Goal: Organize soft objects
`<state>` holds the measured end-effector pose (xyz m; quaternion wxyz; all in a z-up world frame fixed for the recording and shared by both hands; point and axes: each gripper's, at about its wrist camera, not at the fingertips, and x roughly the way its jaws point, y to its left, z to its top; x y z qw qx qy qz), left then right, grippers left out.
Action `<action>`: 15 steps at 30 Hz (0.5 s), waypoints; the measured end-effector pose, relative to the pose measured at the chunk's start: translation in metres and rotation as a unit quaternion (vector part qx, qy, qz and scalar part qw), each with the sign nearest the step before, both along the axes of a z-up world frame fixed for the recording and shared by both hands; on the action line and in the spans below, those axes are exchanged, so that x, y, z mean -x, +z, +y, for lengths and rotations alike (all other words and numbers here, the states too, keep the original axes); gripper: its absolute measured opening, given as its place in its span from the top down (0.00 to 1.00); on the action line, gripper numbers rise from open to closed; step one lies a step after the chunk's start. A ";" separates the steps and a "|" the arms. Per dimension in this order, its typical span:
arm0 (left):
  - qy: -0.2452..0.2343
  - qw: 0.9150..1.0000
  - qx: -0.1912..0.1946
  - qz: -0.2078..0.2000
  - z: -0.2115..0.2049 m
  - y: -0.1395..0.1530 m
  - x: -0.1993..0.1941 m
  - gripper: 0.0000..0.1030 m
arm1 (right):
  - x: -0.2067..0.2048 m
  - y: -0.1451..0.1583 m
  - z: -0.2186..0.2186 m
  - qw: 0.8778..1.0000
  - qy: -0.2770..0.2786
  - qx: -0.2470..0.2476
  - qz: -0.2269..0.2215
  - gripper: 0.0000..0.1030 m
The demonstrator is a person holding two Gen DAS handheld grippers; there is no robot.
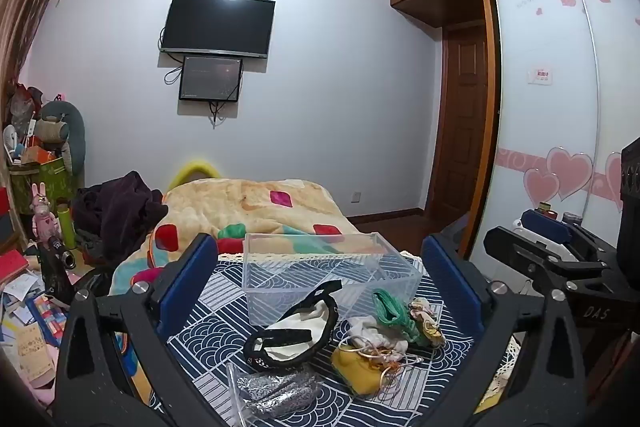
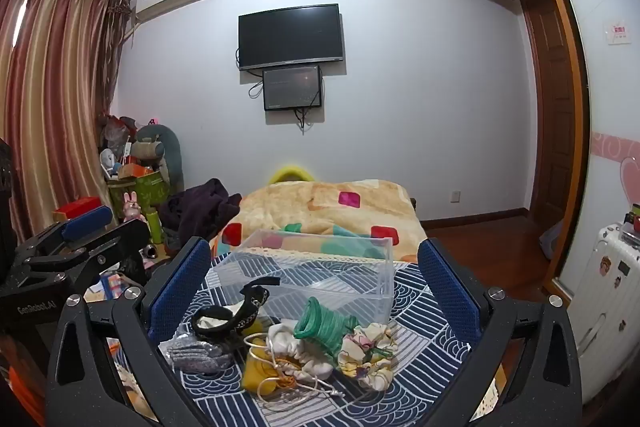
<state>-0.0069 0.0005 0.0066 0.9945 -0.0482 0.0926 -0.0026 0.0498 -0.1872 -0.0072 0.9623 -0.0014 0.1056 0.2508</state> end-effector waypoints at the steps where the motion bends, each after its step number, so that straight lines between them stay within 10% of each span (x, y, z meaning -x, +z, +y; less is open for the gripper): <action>1: 0.000 1.000 0.000 0.000 0.000 0.000 0.000 0.00 | 0.000 0.000 0.000 1.000 0.000 0.001 0.001 0.00; 15: 0.000 1.000 0.000 -0.001 0.000 0.002 0.001 0.00 | 0.002 0.000 0.001 1.000 0.000 0.000 -0.001 0.00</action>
